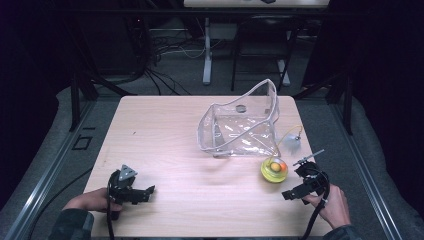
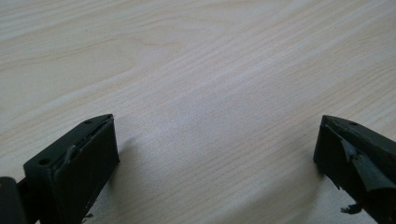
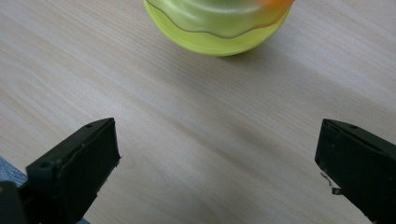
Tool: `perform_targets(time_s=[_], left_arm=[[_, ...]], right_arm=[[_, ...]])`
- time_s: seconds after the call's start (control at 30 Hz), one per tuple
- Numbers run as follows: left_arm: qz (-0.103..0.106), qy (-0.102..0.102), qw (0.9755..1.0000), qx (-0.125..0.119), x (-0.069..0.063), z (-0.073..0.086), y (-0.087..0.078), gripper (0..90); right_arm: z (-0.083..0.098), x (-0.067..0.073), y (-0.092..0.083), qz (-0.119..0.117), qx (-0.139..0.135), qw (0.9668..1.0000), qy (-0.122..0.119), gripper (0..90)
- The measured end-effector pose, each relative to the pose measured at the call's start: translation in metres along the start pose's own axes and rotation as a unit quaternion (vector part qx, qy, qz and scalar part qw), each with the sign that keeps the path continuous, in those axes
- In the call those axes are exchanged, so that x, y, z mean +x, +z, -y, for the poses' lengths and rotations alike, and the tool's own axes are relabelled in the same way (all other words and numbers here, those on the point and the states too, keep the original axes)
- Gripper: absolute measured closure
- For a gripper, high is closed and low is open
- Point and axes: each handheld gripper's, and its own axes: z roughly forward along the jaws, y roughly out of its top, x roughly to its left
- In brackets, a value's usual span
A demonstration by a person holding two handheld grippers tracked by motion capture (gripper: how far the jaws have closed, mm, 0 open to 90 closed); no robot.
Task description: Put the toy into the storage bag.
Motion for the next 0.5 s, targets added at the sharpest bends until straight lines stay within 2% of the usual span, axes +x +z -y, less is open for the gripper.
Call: perform_targets(time_s=[0.17,0.2,0.37,0.5], left_arm=[[0.000,0.000,1.0000,0.001,0.0000,-0.0001,-0.0001,0.0],[0.000,0.000,1.0000,0.001,0.0000,-0.0001,-0.0001,0.0],[0.000,0.002,1.0000,0.002,0.0002,0.0000,-0.0002,0.0],[0.000,0.002,1.0000,0.002,0.0002,0.0000,-0.0002,0.0]], right_arm=[[0.0001,0.0001,0.0000,-0.004,0.003,1.0000,-0.002,0.0],[-0.0002,0.0004,-0.0001,0.003,0.009,0.9999,-0.007,0.0],[-0.0009,0.0014,-0.0010,0.005,0.014,0.9999,-0.001,0.0],[-0.0019,0.0031,-0.0029,0.009,0.008,0.9999,0.001,0.0]])
